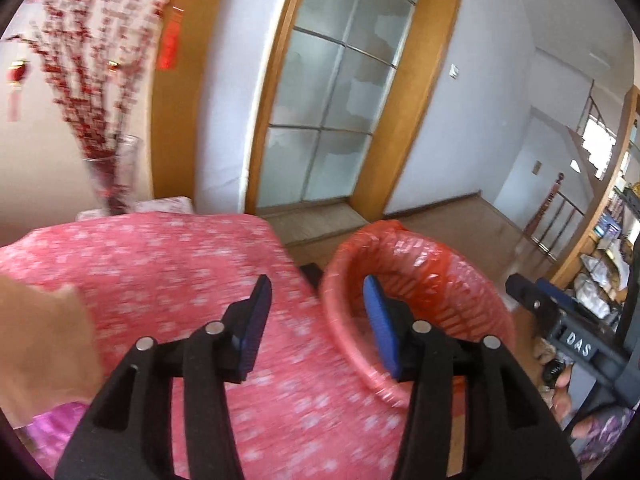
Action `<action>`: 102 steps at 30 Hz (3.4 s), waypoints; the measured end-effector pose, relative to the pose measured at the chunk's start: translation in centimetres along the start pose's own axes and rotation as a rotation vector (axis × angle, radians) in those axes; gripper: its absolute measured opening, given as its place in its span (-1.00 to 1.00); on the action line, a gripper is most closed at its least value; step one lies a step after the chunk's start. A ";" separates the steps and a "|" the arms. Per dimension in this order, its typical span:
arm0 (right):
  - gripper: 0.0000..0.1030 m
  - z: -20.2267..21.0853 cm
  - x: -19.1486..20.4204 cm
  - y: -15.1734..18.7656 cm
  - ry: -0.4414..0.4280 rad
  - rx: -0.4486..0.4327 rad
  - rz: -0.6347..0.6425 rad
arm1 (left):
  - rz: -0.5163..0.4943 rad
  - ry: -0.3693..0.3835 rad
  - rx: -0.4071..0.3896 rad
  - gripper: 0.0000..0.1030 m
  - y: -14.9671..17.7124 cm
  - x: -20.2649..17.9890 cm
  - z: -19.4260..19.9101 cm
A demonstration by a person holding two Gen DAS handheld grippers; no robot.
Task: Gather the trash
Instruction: 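Carry the red and white bags over the red basket and open both grippers, then grasp the beige paper with the right gripper while the left grasps the pink bag, then carry the beige paper and pink bag to the basket and open both grippers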
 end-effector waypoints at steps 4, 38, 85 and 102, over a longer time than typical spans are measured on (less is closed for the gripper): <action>0.63 -0.3 3.8 -0.1 -0.067 0.009 0.045 | 0.032 -0.072 -0.061 0.03 0.3 4.2 4.3; -0.47 -2.1 39.5 1.4 -0.540 0.233 0.414 | 0.342 -0.457 -0.187 0.04 3.8 27.8 20.4; -0.96 -0.1 19.4 -0.5 -0.375 0.099 0.106 | 0.157 -0.248 -0.081 -0.68 1.0 17.7 14.0; -0.96 2.5 11.5 -2.2 -0.245 -0.009 0.053 | 0.055 -0.069 -0.076 -0.68 -1.7 7.7 10.1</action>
Point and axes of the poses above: each gripper's, at about its wrist camera, not at the fingertips, and z roughly against the way its jaws point, x to its left, y to its underside, the point moved 2 cm from there along -z, roughly the way its jaws point, and after that the axes turned 11 degrees about z, right-handed, at the moved point
